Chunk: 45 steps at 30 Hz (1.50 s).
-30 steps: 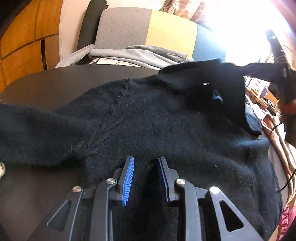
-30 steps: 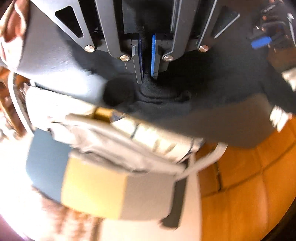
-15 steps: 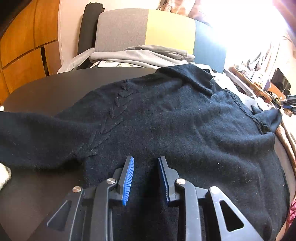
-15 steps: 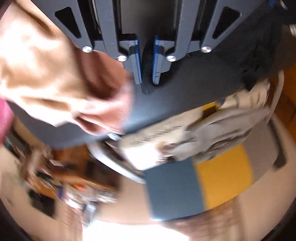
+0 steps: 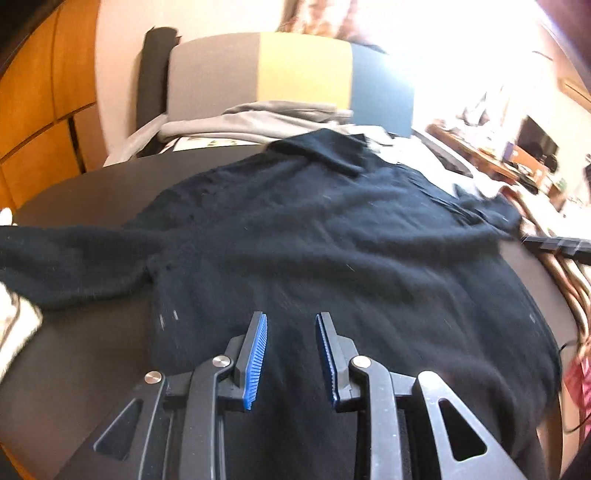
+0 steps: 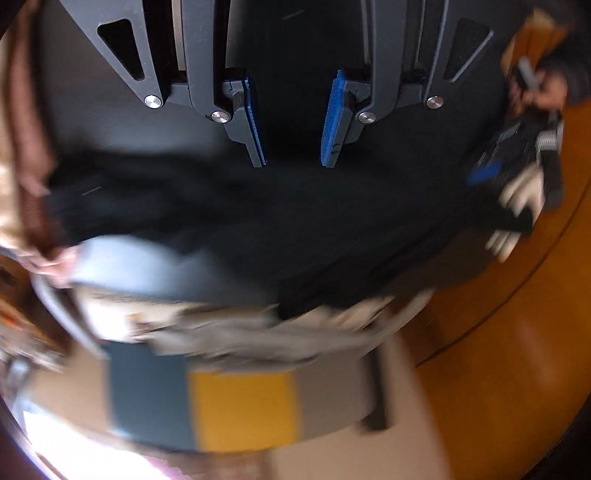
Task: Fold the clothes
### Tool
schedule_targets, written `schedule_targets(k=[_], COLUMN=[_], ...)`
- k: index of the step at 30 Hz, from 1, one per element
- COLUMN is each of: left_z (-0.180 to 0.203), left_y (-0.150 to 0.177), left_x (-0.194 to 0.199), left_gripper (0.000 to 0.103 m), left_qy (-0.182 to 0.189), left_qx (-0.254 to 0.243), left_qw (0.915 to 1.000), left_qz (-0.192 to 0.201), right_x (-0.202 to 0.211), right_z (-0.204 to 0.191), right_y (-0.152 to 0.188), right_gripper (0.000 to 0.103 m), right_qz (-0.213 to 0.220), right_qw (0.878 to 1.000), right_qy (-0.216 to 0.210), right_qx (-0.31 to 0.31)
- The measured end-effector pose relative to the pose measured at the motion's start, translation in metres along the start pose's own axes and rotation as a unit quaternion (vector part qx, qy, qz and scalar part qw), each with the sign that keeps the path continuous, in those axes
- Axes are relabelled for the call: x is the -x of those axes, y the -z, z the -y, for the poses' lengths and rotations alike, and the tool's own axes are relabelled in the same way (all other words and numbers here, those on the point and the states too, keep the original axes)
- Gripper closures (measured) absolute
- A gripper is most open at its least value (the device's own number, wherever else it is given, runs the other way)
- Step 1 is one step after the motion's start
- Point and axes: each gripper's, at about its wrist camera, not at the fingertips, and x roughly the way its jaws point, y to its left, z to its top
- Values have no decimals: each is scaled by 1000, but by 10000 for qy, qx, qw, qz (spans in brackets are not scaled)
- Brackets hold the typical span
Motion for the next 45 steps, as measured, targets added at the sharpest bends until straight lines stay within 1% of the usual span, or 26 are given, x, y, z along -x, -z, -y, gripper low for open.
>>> schedule_targets(k=[4, 5, 6, 7, 8, 9, 13, 16, 17, 19, 21, 23, 24, 25, 27, 28, 29, 30, 31, 32, 34, 36, 38, 41, 43, 45], left_z=[4, 1, -1, -4, -6, -8, -17, -15, -15, -25, -37, -44, -48, -49, -44, -42, -39, -38, -38, -41, -46, -52, -57, -61, -62, -61], left_y=[27, 34, 41, 44, 47, 48, 42, 41, 40, 31, 21, 10, 3, -5, -21, -28, -40, -51, -63, -76, -102, -129, -155, -187, -200, -204], left_x=[5, 7, 10, 12, 14, 14, 13, 14, 15, 16, 24, 27, 28, 27, 21, 17, 11, 4, -2, -16, -45, -74, -103, -146, -171, -189], left_gripper=[76, 75, 71, 71, 70, 69, 69, 69, 69, 69, 69, 69, 69, 69, 69, 69, 69, 69, 69, 68, 63, 56, 55, 54, 53, 53], left_qy=[-95, -71, -40, -43, -50, -22, 182, 271, 295, 424, 397, 489, 531, 453, 387, 358, 388, 629, 896, 1153, 1659, 2155, 2637, 2812, 2779, 2780], left_qx=[-459, -541, -619, -722, -829, -922, -829, -1044, -1131, -987, -773, -578, -491, -491, -656, -742, -767, -600, -409, -128, 457, 1039, 1615, 2186, 2420, 2556], left_qw=[9987, 9984, 9981, 9974, 9965, 9957, 9963, 9940, 9929, 9933, 9957, 9970, 9973, 9978, 9971, 9965, 9962, 9962, 9951, 9933, 9850, 9705, 9499, 9326, 9273, 9228], left_qz=[-200, -122, -23, 7, 28, 43, -99, -196, -240, -432, -320, -168, -109, -20, 67, 107, 125, 95, 60, -10, -158, -305, -450, -586, -661, -760], right_x=[-17, -21, -20, -11, -4, 4, 26, 31, 34, 33, 27, 25, 25, 26, 23, 19, 16, 9, 3, -4, -22, -37, -54, -80, -99, -115], right_z=[-36, -45, -42, -41, -37, -33, -29, -27, -33, -43, -49, -47, -46, -44, -43, -42, -41, -42, -43, -43, -45, -45, -43, -32, -22, -4], right_y=[50, 63, 80, 90, 100, 112, 141, 149, 149, 148, 141, 132, 122, 112, 87, 72, 58, 46, 35, 25, 1, -19, -40, -58, -67, -61], right_gripper=[72, 72, 71, 71, 71, 71, 71, 71, 70, 70, 70, 70, 70, 70, 69, 67, 62, 59, 51, 44, 43, 42, 39, 37, 37, 37], right_qz=[-641, -803, -970, -825, -816, -831, -972, -1043, -1104, -1283, -1523, -1698, -1578, -1457, -1159, -984, -814, -700, -599, -506, -312, -106, 138, 207, 190, 32], right_qw=[9965, 9947, 9932, 9944, 9945, 9949, 9931, 9922, 9915, 9891, 9851, 9830, 9854, 9876, 9922, 9944, 9962, 9971, 9979, 9985, 9995, 9999, 9999, 9986, 9972, 9959], right_qy=[281, 352, 437, 481, 546, 528, 628, 682, 684, 700, 709, 600, 551, 501, 391, 332, 274, 243, 211, 174, -14, -25, 65, 486, 722, 900], right_qx=[447, 545, 473, 447, 359, 204, 177, 102, 79, 174, 369, 365, 332, 299, 232, 198, 165, 154, 130, 83, -39, -64, -41, 44, 80, -13])
